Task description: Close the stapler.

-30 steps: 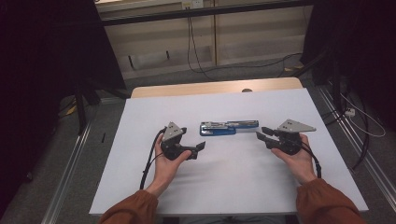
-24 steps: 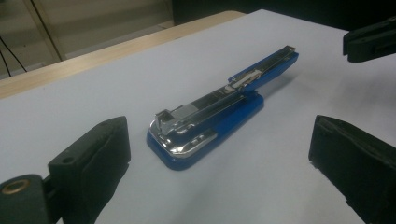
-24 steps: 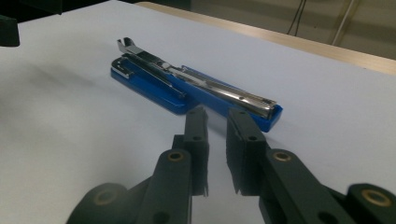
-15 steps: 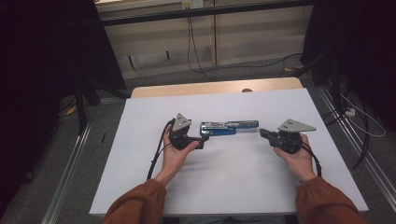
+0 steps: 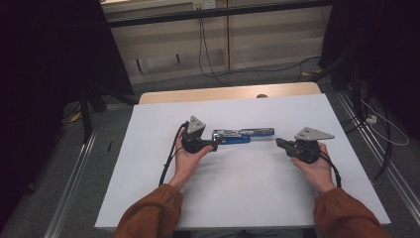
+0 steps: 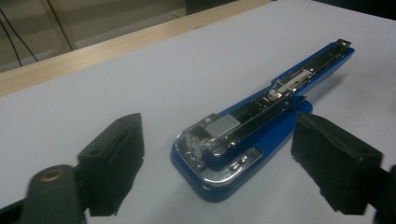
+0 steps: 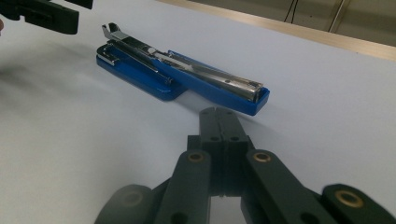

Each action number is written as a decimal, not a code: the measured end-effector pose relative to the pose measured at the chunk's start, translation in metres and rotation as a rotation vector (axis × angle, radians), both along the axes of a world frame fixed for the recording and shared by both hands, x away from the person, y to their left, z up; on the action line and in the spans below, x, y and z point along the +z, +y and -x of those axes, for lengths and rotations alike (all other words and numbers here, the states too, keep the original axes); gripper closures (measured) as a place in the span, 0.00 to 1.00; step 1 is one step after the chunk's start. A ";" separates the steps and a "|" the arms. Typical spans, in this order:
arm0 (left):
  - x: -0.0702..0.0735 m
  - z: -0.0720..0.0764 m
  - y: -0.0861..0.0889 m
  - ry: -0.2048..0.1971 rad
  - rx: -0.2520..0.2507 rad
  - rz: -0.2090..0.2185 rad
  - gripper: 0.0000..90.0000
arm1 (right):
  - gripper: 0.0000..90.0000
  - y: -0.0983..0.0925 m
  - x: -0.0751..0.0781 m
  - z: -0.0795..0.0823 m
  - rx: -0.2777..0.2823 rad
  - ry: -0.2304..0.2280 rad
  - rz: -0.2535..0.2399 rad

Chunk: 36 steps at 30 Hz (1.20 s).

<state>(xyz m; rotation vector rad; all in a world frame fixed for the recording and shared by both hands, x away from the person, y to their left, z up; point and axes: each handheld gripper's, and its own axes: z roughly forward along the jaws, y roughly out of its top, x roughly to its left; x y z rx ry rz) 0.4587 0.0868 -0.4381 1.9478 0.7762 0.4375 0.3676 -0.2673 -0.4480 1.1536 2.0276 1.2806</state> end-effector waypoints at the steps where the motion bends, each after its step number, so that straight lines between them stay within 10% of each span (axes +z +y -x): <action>1: 0.000 0.000 0.001 -0.005 0.000 -0.004 0.25 | 1.00 0.000 0.000 0.000 0.000 0.001 0.000; 18: -0.006 0.001 -0.002 0.051 -0.056 -0.013 0.87 | 1.00 0.001 -0.003 -0.006 0.015 0.010 0.050; 36: -0.015 -0.002 -0.019 0.069 -0.074 -0.103 1.00 | 1.00 0.004 -0.007 -0.021 0.007 0.074 0.060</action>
